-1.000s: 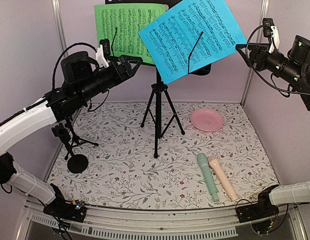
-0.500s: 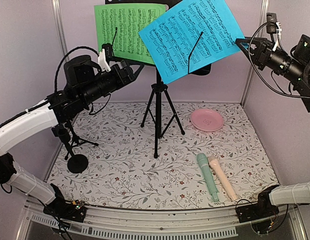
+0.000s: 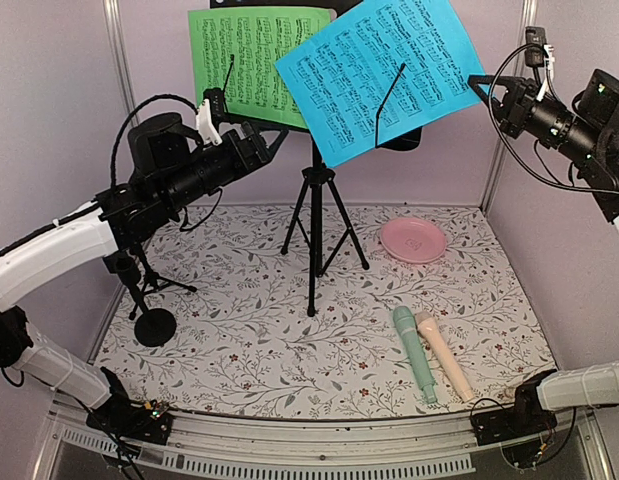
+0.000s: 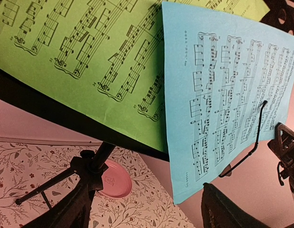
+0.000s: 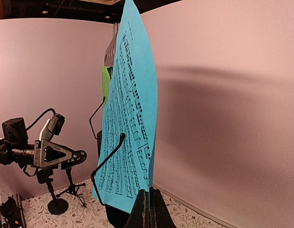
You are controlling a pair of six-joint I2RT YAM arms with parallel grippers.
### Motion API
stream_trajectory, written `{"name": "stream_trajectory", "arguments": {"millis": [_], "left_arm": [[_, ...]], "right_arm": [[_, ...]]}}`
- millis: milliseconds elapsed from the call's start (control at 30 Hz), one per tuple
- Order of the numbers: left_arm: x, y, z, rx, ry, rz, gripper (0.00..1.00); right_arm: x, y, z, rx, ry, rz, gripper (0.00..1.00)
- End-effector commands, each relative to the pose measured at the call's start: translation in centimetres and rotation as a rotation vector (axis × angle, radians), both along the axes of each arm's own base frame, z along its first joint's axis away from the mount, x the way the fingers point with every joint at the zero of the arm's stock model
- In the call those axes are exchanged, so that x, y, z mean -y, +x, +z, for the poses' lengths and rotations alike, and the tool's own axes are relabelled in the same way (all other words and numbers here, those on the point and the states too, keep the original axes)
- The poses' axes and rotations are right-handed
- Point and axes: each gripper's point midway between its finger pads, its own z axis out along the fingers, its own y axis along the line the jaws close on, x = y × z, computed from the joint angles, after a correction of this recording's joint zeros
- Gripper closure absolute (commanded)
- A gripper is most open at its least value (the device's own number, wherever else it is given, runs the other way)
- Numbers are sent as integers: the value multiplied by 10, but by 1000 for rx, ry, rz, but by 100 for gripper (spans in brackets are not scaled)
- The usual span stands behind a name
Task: Pack up the instrument practice props
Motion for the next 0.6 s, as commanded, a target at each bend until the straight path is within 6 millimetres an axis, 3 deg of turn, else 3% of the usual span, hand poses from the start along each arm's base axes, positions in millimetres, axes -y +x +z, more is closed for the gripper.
{"name": "stream_trajectory", "arguments": {"millis": [0, 200, 433, 567], "left_arm": [[3, -2, -1, 20, 2, 1, 19], [2, 0, -1, 28, -8, 16, 19], [7, 4, 5, 45, -11, 16, 19], [10, 5, 7, 53, -13, 8, 19]], "right_arm": [[0, -4, 9, 33, 6, 15, 100], [13, -14, 39, 110, 26, -51, 100], [53, -36, 83, 230, 58, -254, 100], [82, -45, 91, 235, 72, -404, 100]]}}
